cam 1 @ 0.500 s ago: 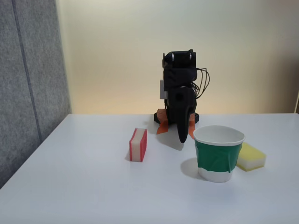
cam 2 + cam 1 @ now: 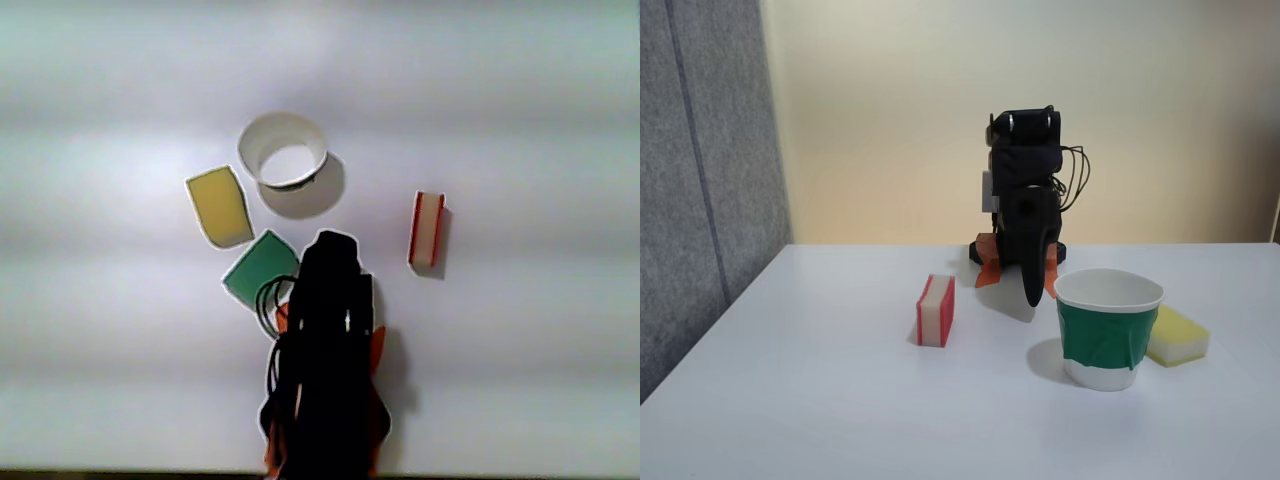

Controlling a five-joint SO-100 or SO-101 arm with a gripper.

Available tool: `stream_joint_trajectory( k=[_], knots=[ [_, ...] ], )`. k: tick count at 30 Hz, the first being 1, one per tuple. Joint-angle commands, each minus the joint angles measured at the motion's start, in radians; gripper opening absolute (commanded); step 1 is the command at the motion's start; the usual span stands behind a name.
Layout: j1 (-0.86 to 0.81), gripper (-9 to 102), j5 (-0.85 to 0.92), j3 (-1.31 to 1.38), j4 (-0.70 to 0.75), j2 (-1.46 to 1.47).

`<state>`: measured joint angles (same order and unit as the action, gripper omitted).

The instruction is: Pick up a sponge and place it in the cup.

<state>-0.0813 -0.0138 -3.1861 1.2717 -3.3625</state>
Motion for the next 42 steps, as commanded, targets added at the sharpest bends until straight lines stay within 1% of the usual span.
stream_joint_trajectory(
  k=[1,5,8,10,13,14,15,17,19,24,28,34,38,42],
  knots=[
    [-0.032,0,-0.014,-0.048,0.017,-0.006],
    [-0.066,0,-0.003,-0.048,0.011,-0.005],
    [-0.092,0,0.107,-0.043,-0.028,-0.003],
    [-0.091,2,0.124,-0.026,-0.032,-0.003],
    [-0.080,5,0.121,0.044,0.043,0.002],
    [-0.075,9,0.103,0.075,0.055,0.015],
    [-0.074,11,0.095,0.107,0.071,0.025],
    [-0.075,11,0.092,0.169,0.089,0.052],
    [-0.077,11,0.097,0.213,0.075,0.092],
    [-0.092,11,0.209,0.318,0.006,0.219],
    [-0.098,11,0.284,0.439,-0.028,0.387],
    [-0.224,11,0.581,0.649,-0.104,0.667],
    [-0.284,11,0.664,0.816,-0.034,0.799],
    [-0.305,11,0.727,0.963,0.040,0.894]
  ],
)
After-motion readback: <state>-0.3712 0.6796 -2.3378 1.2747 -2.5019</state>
